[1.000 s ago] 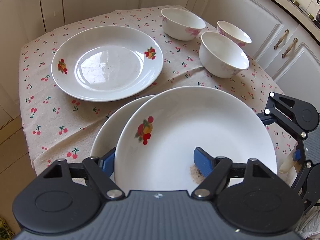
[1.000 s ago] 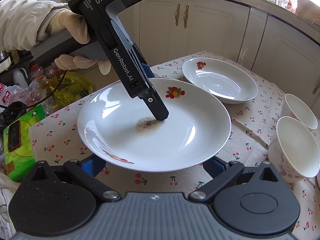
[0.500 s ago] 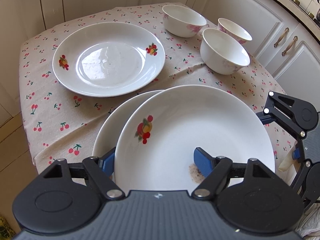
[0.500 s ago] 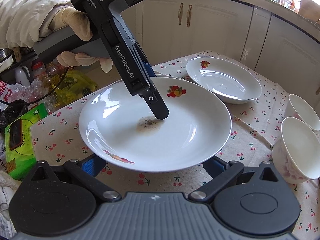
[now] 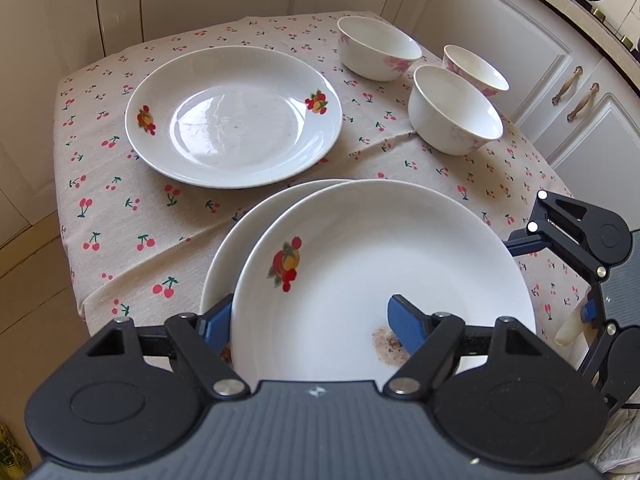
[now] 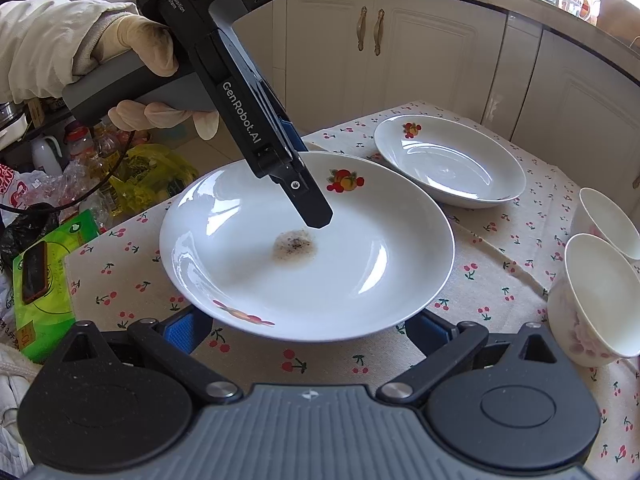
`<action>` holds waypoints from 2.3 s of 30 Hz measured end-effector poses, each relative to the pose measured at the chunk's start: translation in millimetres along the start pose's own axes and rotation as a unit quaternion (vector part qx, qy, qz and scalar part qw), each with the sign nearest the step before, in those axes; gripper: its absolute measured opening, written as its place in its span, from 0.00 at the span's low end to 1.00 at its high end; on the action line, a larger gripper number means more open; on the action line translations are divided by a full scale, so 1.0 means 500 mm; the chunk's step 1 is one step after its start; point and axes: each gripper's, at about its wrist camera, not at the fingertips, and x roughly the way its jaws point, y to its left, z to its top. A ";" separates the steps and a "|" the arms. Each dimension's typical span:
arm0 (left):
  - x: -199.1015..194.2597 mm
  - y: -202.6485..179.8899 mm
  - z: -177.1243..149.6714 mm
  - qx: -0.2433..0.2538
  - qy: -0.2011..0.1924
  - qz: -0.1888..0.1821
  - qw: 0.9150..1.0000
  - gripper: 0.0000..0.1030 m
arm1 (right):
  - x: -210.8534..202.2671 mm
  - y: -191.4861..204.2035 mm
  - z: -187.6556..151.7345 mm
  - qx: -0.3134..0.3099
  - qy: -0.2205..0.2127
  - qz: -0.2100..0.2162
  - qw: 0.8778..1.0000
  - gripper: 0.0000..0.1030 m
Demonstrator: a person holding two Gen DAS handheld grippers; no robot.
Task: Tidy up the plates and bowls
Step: 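Lift the stained plate with the left tool and lower it onto another white plate, then open the left tool to release the stacked plate and withdraw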
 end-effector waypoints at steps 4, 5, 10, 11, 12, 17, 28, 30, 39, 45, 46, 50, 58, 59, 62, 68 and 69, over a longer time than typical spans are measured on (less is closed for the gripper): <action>-0.006 0.002 -0.005 -0.006 -0.001 0.000 1.000 0.76 | -0.003 0.001 0.000 0.003 0.000 0.001 1.000 1.00; -0.007 0.003 -0.006 -0.007 -0.001 -0.001 1.000 0.76 | -0.003 0.001 0.001 0.004 0.000 0.001 1.000 1.00; -0.014 0.006 -0.009 -0.014 -0.001 -0.002 1.000 0.76 | 0.001 -0.003 0.001 0.008 -0.001 0.005 1.000 1.00; -0.015 0.007 -0.008 -0.016 -0.001 -0.003 1.000 0.76 | 0.001 -0.003 0.001 0.009 -0.001 0.006 1.000 1.00; -0.016 0.008 -0.008 -0.018 -0.001 -0.003 1.000 0.76 | 0.002 -0.003 0.001 0.009 0.000 0.006 1.000 1.00; -0.023 0.009 -0.012 -0.025 -0.003 -0.002 1.000 0.76 | 0.004 -0.004 0.002 0.010 0.001 0.008 1.000 1.00; -0.040 0.009 -0.018 -0.038 -0.006 0.009 0.999 0.77 | 0.011 -0.007 0.003 0.018 0.007 0.007 1.000 1.00; -0.042 0.009 -0.018 -0.040 -0.005 0.012 0.999 0.77 | 0.012 -0.006 0.003 0.018 0.008 0.006 1.000 1.00; -0.049 0.007 -0.018 -0.048 -0.002 0.025 0.999 0.77 | 0.010 -0.005 0.004 0.017 0.005 0.002 1.000 1.00; -0.051 0.005 -0.023 -0.048 0.000 0.038 0.998 0.78 | 0.001 -0.001 0.001 0.018 -0.002 0.006 1.000 1.00; -0.051 0.005 -0.024 -0.048 0.000 0.040 0.998 0.78 | -0.002 0.000 0.001 0.018 -0.005 0.005 1.000 1.00; -0.049 0.007 -0.029 -0.048 -0.001 0.046 0.998 0.79 | -0.018 0.003 0.003 0.018 -0.015 -0.003 1.000 1.00; -0.067 -0.026 -0.052 -0.025 -0.044 0.062 0.997 0.82 | -0.056 0.009 -0.005 0.025 -0.026 -0.034 0.999 1.00; -0.072 -0.032 -0.055 -0.026 -0.053 0.059 0.997 0.84 | -0.060 0.008 -0.007 0.027 -0.027 -0.037 0.999 1.00; -0.088 -0.056 -0.066 -0.015 -0.082 0.067 0.994 0.88 | -0.076 0.008 -0.014 0.035 -0.034 -0.048 0.998 1.00; -0.112 -0.110 -0.093 -0.001 -0.127 0.084 0.988 0.93 | -0.110 0.007 -0.028 0.060 -0.056 -0.074 0.994 1.00; -0.114 -0.118 -0.097 0.001 -0.132 0.088 0.987 0.93 | -0.115 0.006 -0.030 0.064 -0.060 -0.077 0.993 1.00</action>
